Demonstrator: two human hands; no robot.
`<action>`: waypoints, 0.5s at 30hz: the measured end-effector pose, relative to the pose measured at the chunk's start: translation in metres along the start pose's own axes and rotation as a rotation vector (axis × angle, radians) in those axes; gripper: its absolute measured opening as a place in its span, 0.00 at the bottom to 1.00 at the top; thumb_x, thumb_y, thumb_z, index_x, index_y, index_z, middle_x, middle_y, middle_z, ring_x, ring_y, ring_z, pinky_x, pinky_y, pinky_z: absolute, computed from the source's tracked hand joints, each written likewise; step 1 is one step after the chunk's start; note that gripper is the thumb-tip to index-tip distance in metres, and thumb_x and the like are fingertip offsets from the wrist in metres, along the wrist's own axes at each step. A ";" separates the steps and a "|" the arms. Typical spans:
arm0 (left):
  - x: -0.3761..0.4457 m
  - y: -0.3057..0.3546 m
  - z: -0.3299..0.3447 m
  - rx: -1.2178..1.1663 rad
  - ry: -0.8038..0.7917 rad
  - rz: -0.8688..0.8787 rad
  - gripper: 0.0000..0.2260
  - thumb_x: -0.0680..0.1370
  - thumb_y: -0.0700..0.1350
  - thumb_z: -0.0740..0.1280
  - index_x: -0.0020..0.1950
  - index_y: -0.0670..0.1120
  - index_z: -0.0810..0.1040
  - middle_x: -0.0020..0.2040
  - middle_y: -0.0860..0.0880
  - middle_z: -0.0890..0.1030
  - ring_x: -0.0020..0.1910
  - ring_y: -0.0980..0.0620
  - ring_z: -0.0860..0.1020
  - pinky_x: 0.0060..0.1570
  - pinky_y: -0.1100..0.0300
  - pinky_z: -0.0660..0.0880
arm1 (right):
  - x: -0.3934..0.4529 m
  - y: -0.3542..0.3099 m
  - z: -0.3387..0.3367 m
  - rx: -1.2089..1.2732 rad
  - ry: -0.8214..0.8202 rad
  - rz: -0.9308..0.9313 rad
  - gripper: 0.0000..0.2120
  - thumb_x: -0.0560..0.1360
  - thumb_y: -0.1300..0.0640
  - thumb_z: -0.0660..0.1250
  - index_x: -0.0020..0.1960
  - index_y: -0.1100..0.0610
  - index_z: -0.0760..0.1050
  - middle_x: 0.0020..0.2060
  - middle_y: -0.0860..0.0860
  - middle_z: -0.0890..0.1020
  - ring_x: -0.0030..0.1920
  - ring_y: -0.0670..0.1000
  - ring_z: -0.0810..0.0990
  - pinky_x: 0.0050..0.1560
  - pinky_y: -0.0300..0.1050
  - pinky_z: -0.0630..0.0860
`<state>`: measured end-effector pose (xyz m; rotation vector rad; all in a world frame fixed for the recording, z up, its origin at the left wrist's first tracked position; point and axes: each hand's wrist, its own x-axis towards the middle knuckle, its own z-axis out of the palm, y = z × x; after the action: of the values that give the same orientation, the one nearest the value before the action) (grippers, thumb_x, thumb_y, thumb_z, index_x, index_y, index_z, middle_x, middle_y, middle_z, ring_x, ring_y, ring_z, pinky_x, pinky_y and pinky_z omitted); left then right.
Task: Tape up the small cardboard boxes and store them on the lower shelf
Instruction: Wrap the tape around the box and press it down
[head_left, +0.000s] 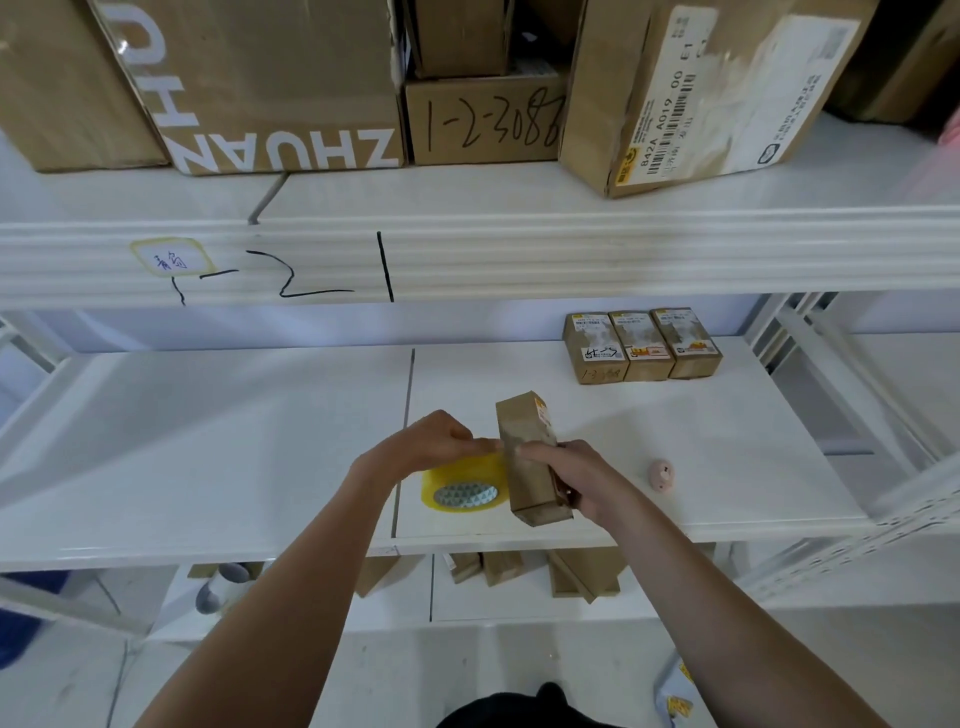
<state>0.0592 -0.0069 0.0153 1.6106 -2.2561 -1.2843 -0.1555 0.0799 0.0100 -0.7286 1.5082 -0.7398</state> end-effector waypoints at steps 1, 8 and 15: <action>-0.001 -0.002 -0.003 -0.033 -0.026 0.001 0.22 0.74 0.64 0.72 0.30 0.49 0.78 0.31 0.52 0.76 0.34 0.53 0.75 0.38 0.59 0.70 | -0.001 0.000 -0.003 0.009 0.003 0.001 0.25 0.68 0.49 0.80 0.59 0.60 0.79 0.45 0.55 0.88 0.46 0.54 0.88 0.48 0.49 0.84; -0.001 -0.014 -0.011 -0.036 -0.064 0.042 0.22 0.70 0.67 0.73 0.29 0.50 0.78 0.29 0.53 0.74 0.31 0.56 0.74 0.36 0.60 0.68 | -0.005 -0.001 -0.008 0.022 0.038 0.001 0.25 0.69 0.49 0.79 0.60 0.63 0.80 0.53 0.61 0.86 0.58 0.63 0.83 0.63 0.62 0.77; -0.001 -0.022 -0.008 0.176 0.100 0.009 0.29 0.66 0.75 0.69 0.31 0.48 0.77 0.31 0.51 0.76 0.31 0.55 0.76 0.34 0.62 0.70 | -0.004 -0.005 -0.012 0.075 -0.046 -0.057 0.22 0.71 0.50 0.78 0.60 0.61 0.81 0.48 0.54 0.88 0.47 0.53 0.87 0.48 0.48 0.83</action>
<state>0.0799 -0.0129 0.0060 1.6758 -2.3697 -1.0024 -0.1669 0.0803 0.0166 -0.7293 1.4157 -0.8132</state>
